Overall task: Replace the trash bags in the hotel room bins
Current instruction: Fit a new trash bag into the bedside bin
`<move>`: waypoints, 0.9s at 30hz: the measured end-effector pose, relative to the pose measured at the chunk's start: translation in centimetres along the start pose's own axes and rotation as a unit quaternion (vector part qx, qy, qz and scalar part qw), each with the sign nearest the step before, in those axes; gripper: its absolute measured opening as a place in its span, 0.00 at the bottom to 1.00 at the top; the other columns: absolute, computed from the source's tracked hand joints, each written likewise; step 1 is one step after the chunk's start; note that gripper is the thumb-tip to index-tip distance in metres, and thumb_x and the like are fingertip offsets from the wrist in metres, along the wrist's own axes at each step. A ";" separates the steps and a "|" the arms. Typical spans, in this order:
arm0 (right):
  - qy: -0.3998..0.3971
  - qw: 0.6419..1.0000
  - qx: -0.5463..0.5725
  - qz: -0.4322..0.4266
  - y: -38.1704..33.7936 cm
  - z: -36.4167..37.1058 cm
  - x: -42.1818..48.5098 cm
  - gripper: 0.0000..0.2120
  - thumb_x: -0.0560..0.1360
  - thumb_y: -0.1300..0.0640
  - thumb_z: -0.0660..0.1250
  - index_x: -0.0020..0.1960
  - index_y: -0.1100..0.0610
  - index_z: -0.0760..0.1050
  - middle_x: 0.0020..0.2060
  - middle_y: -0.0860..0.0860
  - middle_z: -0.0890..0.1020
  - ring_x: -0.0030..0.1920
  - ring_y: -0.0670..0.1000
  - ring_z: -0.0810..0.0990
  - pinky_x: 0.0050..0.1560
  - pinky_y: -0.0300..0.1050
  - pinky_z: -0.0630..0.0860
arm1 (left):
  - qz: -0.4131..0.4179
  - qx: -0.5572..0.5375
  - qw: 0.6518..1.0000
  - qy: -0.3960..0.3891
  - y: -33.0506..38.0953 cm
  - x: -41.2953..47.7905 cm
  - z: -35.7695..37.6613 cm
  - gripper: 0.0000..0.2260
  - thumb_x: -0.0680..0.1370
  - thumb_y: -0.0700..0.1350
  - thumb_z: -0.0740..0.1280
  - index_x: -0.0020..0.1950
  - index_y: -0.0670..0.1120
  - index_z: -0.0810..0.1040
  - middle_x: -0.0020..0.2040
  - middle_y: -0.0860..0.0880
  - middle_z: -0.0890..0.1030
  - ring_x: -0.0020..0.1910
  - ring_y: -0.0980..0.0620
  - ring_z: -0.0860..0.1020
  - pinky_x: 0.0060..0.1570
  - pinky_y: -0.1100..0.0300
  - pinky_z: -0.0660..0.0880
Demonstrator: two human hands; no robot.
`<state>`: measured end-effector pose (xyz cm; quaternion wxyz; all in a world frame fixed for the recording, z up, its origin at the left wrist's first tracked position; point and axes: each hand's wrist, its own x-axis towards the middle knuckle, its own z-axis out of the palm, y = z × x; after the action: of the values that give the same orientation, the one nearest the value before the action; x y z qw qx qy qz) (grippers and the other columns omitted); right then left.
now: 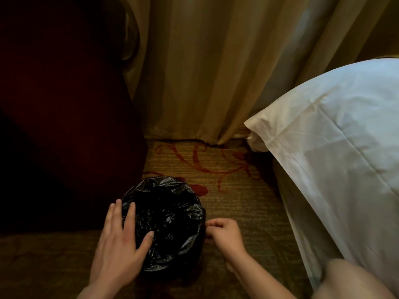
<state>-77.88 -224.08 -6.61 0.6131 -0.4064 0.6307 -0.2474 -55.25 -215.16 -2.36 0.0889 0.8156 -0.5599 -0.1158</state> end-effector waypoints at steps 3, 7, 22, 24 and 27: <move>-0.030 0.998 0.050 0.030 -0.1 -0.2 -0.1 0.07 0.70 0.67 0.71 0.46 0.61 0.84 0.41 0.56 0.87 0.44 0.55 0.87 0.50 0.55 0.84 | 0.005 0.006 1.000 -0.001 -0.1 0.0 0.0 0.40 0.75 0.71 0.47 0.80 0.52 0.42 0.80 0.48 0.36 0.78 0.50 0.35 0.75 0.49 0.54; -0.004 0.998 -0.061 -0.001 -0.3 0.2 0.2 0.08 0.63 0.64 0.74 0.42 0.56 0.83 0.37 0.54 0.87 0.41 0.55 0.86 0.45 0.56 0.84 | 0.006 0.014 1.000 -0.003 0.0 0.0 0.0 0.40 0.72 0.70 0.46 0.80 0.53 0.41 0.80 0.48 0.35 0.78 0.50 0.35 0.75 0.49 0.55; -0.038 0.994 -0.031 0.096 0.3 0.0 0.6 0.15 0.61 0.73 0.64 0.32 0.53 0.75 0.29 0.53 0.79 0.33 0.53 0.75 0.31 0.45 0.68 | 0.014 0.007 1.000 0.020 -0.7 0.1 0.7 0.38 0.75 0.71 0.46 0.80 0.52 0.47 0.80 0.48 0.39 0.78 0.50 0.37 0.75 0.49 0.55; -0.020 0.997 -0.049 0.051 0.5 0.6 0.8 0.19 0.63 0.75 0.62 0.27 0.52 0.71 0.26 0.50 0.76 0.32 0.51 0.74 0.31 0.43 0.68 | 0.016 0.012 1.000 0.022 -0.7 0.2 0.7 0.38 0.75 0.71 0.44 0.80 0.52 0.47 0.80 0.47 0.40 0.79 0.50 0.38 0.75 0.49 0.55; 0.001 0.997 -0.076 -0.015 0.3 1.5 0.5 0.20 0.67 0.76 0.61 0.28 0.53 0.67 0.25 0.47 0.71 0.29 0.47 0.70 0.26 0.36 0.66 | 0.016 0.018 1.000 0.017 -0.8 0.2 0.7 0.41 0.72 0.72 0.41 0.80 0.52 0.48 0.81 0.46 0.41 0.79 0.49 0.39 0.75 0.49 0.55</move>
<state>-76.44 -224.02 -7.30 0.5759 -0.4614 0.6419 -0.2083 -54.63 -215.04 -3.26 0.0861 0.8099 -0.5731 -0.0902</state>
